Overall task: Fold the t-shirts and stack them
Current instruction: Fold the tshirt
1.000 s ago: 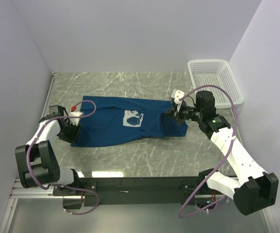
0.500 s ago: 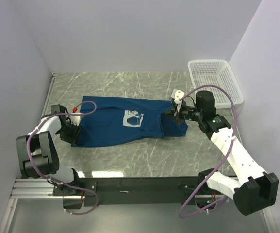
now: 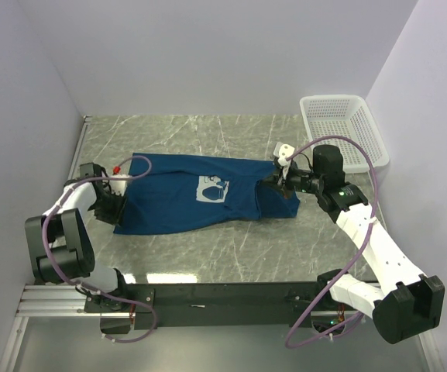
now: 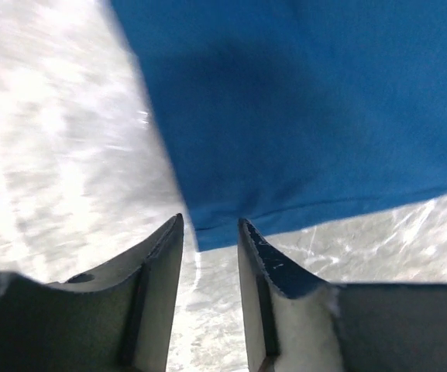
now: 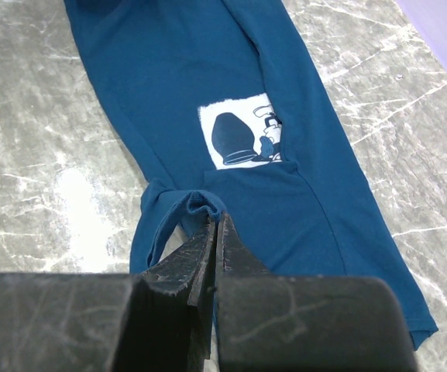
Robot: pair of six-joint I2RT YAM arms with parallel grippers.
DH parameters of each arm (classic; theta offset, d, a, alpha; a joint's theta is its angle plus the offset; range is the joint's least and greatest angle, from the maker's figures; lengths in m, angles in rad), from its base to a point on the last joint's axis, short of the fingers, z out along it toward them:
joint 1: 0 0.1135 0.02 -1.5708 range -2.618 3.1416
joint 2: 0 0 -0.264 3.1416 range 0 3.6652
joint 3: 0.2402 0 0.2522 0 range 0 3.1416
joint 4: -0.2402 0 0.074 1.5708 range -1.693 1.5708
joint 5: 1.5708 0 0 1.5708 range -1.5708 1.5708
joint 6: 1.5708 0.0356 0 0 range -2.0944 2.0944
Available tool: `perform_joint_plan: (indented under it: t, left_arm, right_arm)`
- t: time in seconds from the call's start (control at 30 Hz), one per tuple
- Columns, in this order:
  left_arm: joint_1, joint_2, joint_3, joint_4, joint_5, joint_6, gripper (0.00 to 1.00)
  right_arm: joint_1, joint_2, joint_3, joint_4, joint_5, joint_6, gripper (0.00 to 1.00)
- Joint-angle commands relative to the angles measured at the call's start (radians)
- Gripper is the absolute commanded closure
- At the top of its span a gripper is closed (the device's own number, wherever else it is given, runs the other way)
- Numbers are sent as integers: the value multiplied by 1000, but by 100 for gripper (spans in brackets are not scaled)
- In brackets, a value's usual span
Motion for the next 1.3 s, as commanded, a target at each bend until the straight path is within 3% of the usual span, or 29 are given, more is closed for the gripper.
perform_joint_plan:
  t: [0.0,0.07,0.1,0.13,0.17,0.2,0.23,0.27,0.3,0.33,0.47,0.57,0.6,0.63,0.7,1.0,1.27]
  left_arm:
    - [25,-122,79,46,38,-72,60]
    - [33,-182,64,132,22,-158,44]
    - [37,-248,50,166,-4,-272,35]
    - [38,-285,30,251,-30,-344,3]
    - [42,-322,-19,287,-63,-430,1]
    - [42,-384,-33,315,-60,-533,1]
    - [36,-412,-33,309,-35,-544,1]
    - [34,-449,-22,315,-111,-610,1]
    - [34,-452,2,288,-183,-793,1]
    - [37,-452,49,265,-252,-843,1]
    - [39,-367,168,161,-174,-997,2]
    - [63,-342,150,4,-118,-1201,19]
    - [82,-385,115,-16,-86,-1283,22]
    - [91,-423,72,-12,-72,-1316,37]
    - [106,-533,-34,1,-80,-1391,45]
    - [139,-529,-169,-25,-178,-1433,50]
    - [148,-433,-197,1,-216,-1447,46]
  right_arm:
    - [-6,-23,1,25,-9,6,100]
    - [-6,-21,4,25,-12,8,100]
    - [-6,-20,4,24,-14,6,100]
    - [-4,-19,3,24,-14,5,100]
    - [-6,-21,3,24,-13,6,100]
    - [-7,-21,3,22,-12,5,100]
    - [-6,-24,3,21,-11,5,100]
    - [-6,-26,-2,21,-11,5,100]
    - [-6,-29,-3,24,-9,8,100]
    - [-7,-29,-3,25,-11,11,100]
    - [-6,-27,1,21,-9,14,100]
    - [-6,-24,1,22,-2,11,100]
    - [-6,-21,1,21,0,9,100]
    - [-7,-21,3,19,1,9,100]
    - [-6,-18,3,19,0,9,100]
    - [-7,3,1,15,6,8,100]
    - [-7,33,7,7,11,9,100]
